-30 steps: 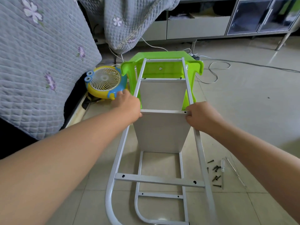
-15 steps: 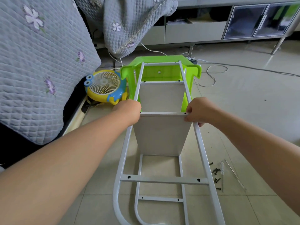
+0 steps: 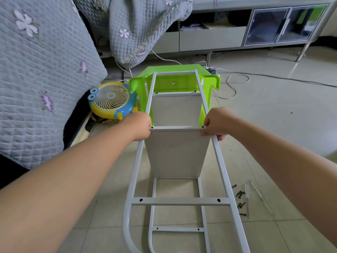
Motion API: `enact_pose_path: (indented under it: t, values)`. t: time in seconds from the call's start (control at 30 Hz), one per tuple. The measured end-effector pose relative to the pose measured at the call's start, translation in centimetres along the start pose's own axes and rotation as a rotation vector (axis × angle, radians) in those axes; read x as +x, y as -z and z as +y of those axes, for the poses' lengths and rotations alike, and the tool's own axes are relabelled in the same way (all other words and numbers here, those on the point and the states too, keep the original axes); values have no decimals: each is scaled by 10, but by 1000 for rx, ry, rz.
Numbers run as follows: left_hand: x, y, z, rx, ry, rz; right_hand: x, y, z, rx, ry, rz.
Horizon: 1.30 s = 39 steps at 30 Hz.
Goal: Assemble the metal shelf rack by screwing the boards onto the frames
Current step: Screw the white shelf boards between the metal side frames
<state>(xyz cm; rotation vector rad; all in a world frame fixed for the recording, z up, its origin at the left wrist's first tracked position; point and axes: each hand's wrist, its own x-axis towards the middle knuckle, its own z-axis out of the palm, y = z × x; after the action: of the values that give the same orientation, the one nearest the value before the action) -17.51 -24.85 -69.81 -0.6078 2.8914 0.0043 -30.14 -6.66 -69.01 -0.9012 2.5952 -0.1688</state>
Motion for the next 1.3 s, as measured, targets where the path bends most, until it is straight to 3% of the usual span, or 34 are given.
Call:
enact_pose_path:
  t: [0.33, 0.6, 0.87, 1.3]
  values:
    - [5, -6, 0, -76, 47, 70, -1, 3, -4, -37, -17, 20]
    - [7, -5, 4, 7, 39, 55, 3, 0, 0, -31, 16, 36]
    - [4, -7, 15, 168, 167, 5, 10, -3, 2, -54, 7, 15]
    - [8, 4, 12, 53, 127, 22, 12, 3, -5, -145, -42, -16]
